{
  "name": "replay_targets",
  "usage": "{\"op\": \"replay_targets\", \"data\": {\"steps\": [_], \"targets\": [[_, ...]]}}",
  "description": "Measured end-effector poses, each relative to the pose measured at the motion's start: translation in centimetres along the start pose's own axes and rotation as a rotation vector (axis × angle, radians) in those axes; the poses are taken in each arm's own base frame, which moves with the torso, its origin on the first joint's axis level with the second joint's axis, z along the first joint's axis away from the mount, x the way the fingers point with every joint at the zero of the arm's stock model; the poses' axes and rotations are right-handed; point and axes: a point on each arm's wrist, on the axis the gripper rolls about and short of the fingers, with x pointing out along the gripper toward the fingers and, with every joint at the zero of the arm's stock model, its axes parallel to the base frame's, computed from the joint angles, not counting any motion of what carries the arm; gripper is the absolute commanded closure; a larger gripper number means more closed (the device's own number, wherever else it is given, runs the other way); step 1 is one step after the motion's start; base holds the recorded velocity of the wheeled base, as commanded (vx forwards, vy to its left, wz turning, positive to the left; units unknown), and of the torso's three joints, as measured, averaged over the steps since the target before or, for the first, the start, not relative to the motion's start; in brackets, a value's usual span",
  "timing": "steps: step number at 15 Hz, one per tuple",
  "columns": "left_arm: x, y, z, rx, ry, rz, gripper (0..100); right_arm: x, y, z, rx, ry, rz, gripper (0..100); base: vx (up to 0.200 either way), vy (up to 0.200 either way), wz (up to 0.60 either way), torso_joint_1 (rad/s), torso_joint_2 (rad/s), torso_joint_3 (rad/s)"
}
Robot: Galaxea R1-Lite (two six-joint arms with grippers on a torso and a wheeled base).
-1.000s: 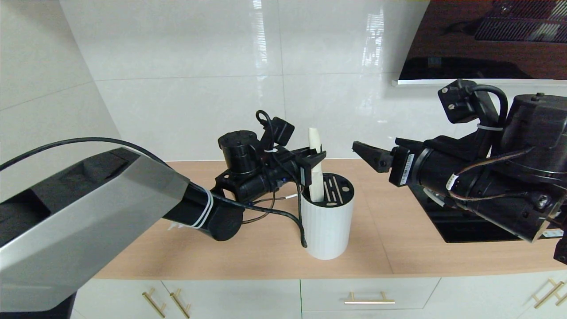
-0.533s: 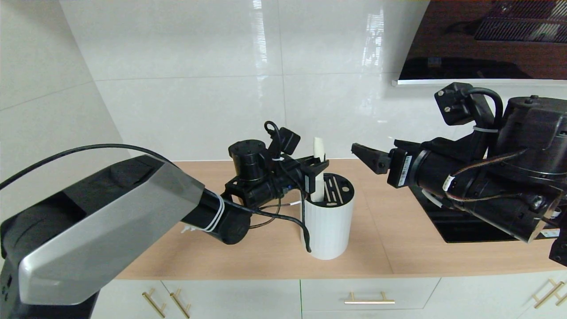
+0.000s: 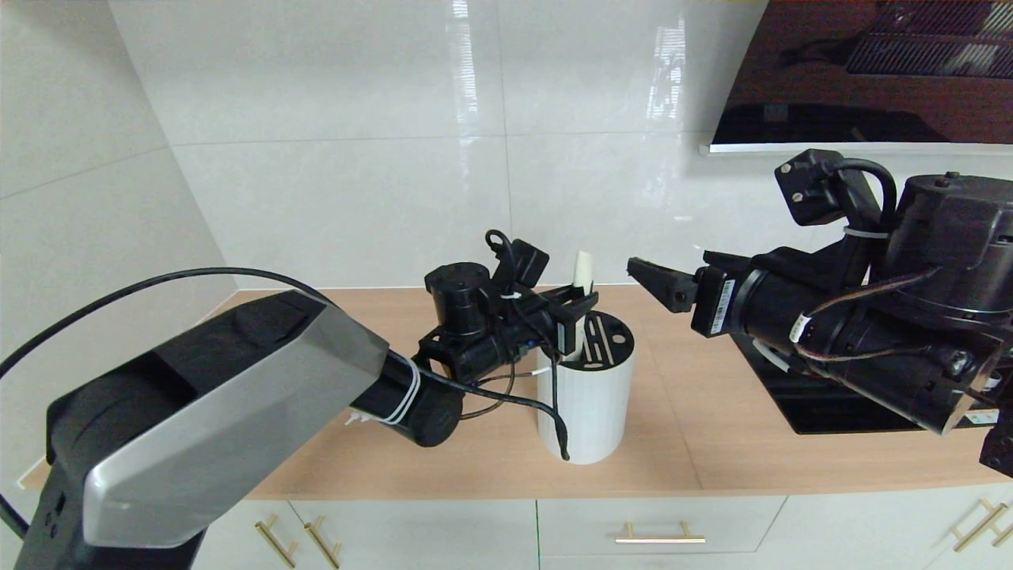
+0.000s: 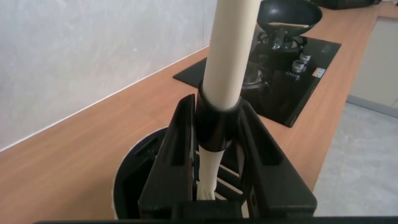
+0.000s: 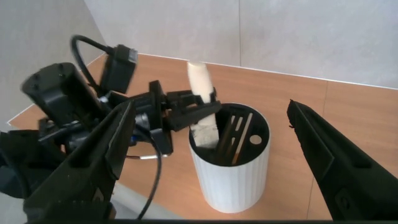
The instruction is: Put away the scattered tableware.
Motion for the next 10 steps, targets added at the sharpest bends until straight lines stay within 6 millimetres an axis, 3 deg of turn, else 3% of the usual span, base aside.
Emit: {"op": "replay_targets", "data": {"steps": [6,7,10], "targets": [[0.0,0.2,0.6,0.008,-0.024,0.038,100,0.0,0.0,-0.1,0.000,0.003,0.001,0,0.000,0.000,0.00,0.000,0.00,0.000],[0.0,0.2,0.7,0.012,-0.027,0.041,0,0.0,0.0,-0.1,0.000,0.003,0.001,0,0.000,0.000,0.00,0.000,0.00,0.000],[-0.1,0.3,1.3,0.030,-0.051,0.070,0,0.0,0.0,-0.1,-0.001,0.003,0.000,0,0.000,0.000,0.00,0.000,0.00,0.000]]}}
